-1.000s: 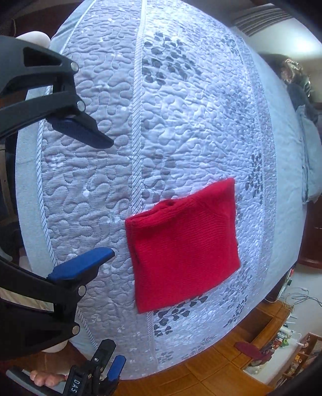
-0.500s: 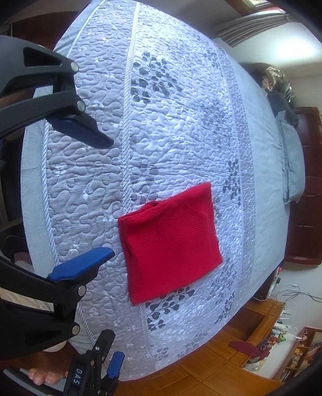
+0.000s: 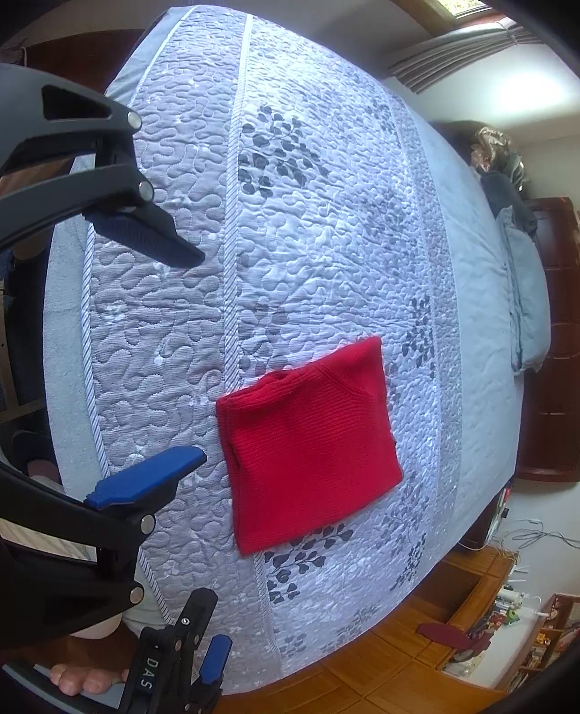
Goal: Fold small clothes
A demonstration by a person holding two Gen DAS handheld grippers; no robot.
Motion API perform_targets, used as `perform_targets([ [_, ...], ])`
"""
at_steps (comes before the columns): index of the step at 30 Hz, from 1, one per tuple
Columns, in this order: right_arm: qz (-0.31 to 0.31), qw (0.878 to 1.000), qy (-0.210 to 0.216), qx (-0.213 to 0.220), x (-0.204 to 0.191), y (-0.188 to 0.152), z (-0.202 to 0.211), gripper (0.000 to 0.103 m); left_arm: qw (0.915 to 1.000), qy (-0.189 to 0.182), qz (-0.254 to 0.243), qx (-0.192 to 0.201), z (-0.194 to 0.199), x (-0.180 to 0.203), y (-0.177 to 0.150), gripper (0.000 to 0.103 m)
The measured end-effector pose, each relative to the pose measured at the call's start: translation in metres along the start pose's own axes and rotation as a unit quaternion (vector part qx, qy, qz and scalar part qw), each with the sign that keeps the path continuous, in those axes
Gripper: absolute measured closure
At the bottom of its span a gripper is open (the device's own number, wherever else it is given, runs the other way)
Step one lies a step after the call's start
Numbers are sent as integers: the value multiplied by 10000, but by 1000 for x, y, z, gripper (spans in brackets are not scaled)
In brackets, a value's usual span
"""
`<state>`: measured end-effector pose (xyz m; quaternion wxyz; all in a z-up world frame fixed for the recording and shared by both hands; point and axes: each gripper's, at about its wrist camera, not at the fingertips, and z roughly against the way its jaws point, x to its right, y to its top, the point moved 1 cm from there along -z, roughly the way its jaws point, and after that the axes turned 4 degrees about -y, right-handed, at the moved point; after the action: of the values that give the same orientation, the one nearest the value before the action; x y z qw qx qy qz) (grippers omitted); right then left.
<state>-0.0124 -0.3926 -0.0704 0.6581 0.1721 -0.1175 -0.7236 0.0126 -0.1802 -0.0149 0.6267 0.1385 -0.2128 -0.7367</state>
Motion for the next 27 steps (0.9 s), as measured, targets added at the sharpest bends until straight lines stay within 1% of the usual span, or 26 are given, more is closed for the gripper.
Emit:
perform_targets([
  [5,17,10000,-19,9,2,3,-1,13,10000,-5,12,-57,-6,2,1,21],
  [11,20,10000,-2,-35,5,2,-5,13,9999,-25,-92,-129,-11,10,1,21],
  [27,28,10000,49,-73,5,1,-9,13,9998,-23,-158,-156,-15,15,-1,21],
])
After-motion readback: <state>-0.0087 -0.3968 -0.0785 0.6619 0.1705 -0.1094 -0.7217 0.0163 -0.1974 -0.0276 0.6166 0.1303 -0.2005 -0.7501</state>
